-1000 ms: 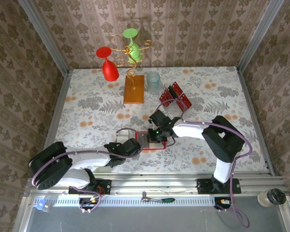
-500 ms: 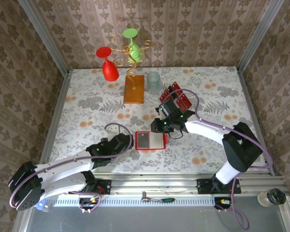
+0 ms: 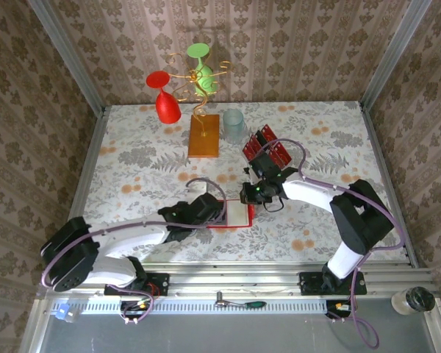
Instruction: Put the credit cards into the card holder
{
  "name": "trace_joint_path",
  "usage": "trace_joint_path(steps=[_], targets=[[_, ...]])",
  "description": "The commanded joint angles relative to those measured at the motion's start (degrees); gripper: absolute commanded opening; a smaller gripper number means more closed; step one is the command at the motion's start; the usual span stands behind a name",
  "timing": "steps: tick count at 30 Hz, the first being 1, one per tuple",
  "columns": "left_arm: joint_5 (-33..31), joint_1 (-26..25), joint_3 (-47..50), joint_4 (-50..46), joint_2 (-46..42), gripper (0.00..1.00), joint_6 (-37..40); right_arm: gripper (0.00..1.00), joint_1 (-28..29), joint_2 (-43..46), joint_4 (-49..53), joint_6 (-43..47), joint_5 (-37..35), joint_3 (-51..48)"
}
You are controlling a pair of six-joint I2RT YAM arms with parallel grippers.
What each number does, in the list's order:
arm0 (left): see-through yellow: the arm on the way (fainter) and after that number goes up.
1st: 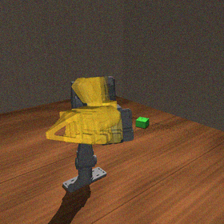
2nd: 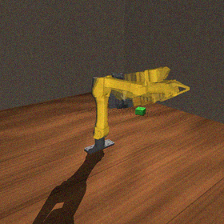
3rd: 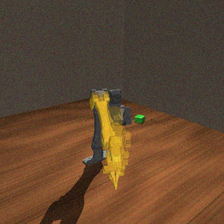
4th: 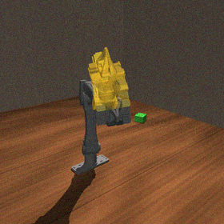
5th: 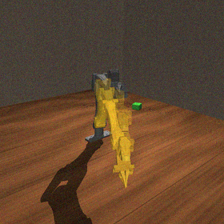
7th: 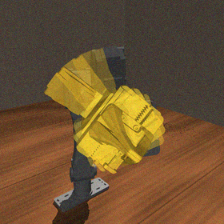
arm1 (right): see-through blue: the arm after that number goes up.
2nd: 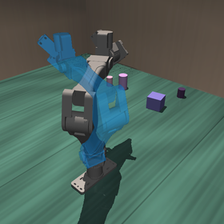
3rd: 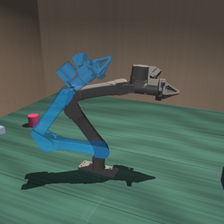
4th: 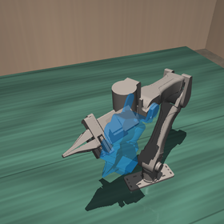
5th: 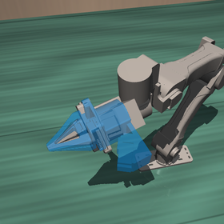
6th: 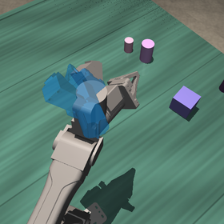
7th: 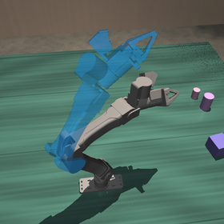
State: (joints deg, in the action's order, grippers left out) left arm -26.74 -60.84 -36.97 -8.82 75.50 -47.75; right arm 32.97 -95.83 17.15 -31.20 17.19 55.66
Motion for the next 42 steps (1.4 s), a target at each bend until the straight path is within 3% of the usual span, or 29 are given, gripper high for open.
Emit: trace_joint_path(steps=[1,9,35,37,42], targets=[[1.4,-1.2,-2.7,2.8,3.6,1.00,1.4,0.06,-0.3,-2.3,1.4,1.6,1.9,0.1],[2.0,-3.1,-4.2,4.0,9.3,1.00,0.7,0.05,-0.3,-5.8,1.1,2.2,2.5,1.2],[1.7,-3.3,-0.5,5.2,13.7,0.99,-0.5,0.03,1.4,-9.3,-3.0,-1.8,6.8,1.1],[1.7,-3.3,-0.1,5.4,13.9,0.96,-0.7,0.05,1.3,-9.0,-3.1,-2.0,6.8,1.1],[1.7,-3.4,1.0,6.0,13.9,0.89,-1.1,0.22,0.7,-6.7,-3.0,-2.6,6.9,1.3]])
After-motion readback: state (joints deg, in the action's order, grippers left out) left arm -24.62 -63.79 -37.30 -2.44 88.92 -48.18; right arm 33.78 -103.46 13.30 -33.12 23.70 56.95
